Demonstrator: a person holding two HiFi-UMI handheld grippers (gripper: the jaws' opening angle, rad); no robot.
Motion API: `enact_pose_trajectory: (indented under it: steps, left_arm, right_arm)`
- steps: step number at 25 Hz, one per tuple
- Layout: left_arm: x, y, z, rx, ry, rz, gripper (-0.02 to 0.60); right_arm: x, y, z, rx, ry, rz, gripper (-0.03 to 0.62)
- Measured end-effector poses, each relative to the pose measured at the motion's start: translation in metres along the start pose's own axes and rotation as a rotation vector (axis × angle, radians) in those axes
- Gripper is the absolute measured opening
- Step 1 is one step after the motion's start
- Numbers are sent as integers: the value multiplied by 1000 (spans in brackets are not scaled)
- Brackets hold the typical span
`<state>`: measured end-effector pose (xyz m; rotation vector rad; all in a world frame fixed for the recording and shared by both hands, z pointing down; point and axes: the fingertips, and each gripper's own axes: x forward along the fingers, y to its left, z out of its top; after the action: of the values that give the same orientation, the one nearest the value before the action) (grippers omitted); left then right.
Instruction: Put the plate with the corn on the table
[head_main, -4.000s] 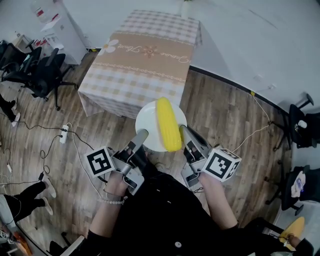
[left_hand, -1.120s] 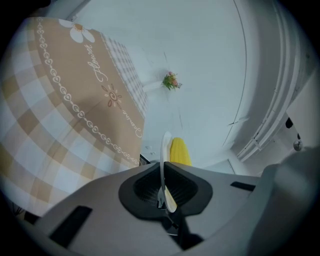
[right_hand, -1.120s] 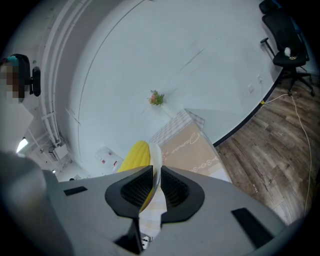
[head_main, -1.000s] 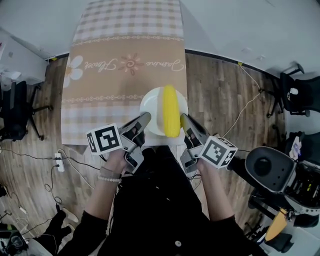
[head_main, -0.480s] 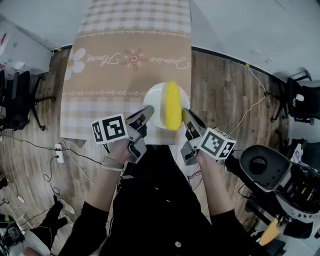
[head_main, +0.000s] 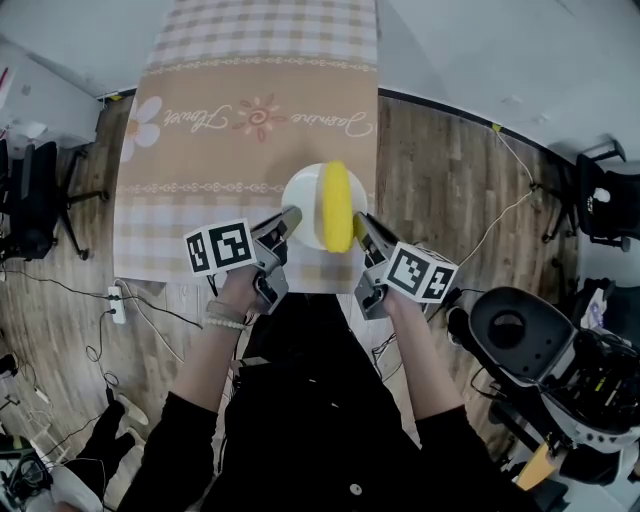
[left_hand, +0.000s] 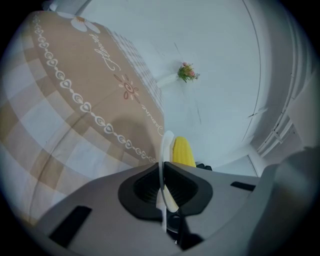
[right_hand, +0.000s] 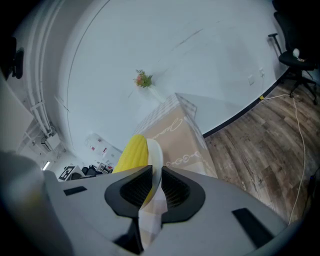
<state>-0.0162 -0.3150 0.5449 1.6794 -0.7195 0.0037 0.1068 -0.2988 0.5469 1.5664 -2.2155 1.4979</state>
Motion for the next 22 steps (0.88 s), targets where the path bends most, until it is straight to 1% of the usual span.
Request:
enact_pose_trajectory:
  steps: [5,12,22]
  left_arm:
    - [11,9,3,4,4,21,26]
    - [22,21,6,5,13,59,26]
    - [37,31,2,48,66,136,31]
  right_arm:
    - [10,-13,-2,-2,52,-34,87]
    - [23,-25,-2,-20,99,-53,91]
    - [32,-44,-3,-32,151,-92,95]
